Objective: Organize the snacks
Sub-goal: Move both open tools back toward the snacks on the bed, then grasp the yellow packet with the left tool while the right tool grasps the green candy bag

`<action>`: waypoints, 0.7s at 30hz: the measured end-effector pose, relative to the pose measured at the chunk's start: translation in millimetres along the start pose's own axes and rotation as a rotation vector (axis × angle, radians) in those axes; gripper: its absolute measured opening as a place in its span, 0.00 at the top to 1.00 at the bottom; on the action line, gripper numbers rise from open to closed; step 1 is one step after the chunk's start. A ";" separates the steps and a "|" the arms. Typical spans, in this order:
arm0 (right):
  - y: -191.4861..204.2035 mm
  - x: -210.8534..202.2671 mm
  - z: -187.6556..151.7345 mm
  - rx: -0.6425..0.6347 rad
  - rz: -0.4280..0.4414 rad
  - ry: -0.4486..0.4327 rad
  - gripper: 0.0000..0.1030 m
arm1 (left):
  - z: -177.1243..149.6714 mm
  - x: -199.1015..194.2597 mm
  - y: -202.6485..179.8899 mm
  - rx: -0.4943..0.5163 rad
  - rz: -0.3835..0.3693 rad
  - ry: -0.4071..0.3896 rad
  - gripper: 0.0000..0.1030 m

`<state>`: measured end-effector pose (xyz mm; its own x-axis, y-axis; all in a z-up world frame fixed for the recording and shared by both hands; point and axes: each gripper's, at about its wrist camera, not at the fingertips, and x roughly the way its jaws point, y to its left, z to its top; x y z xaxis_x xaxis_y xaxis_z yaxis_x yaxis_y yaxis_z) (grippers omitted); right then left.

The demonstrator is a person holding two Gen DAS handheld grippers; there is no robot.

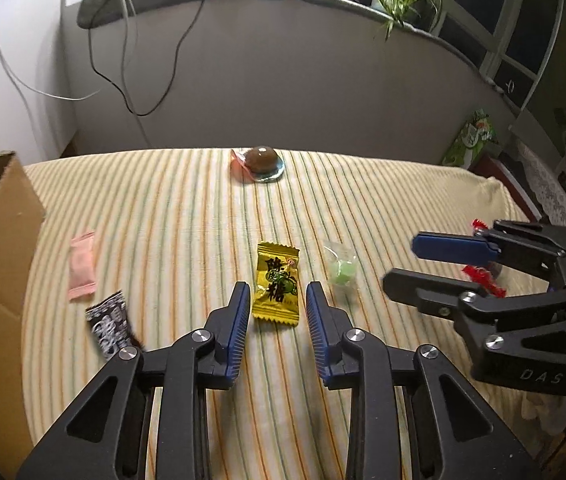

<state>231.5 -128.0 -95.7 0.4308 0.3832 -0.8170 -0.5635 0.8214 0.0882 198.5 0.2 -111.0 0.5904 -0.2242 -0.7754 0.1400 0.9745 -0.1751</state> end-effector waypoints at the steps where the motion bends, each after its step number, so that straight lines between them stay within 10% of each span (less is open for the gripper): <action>1: -0.3 4.1 1.3 0.000 0.006 0.008 0.58 | 0.4 3.0 -1.2 0.010 0.004 0.005 0.73; 21: 8.4 30.8 16.7 -0.033 0.029 0.039 0.62 | 3.4 12.0 7.7 0.054 0.084 0.000 0.78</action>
<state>251.8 -102.2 -110.7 0.3862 0.3891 -0.8363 -0.5987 0.7955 0.0936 209.4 5.0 -119.6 0.6015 -0.1416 -0.7862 0.1328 0.9882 -0.0764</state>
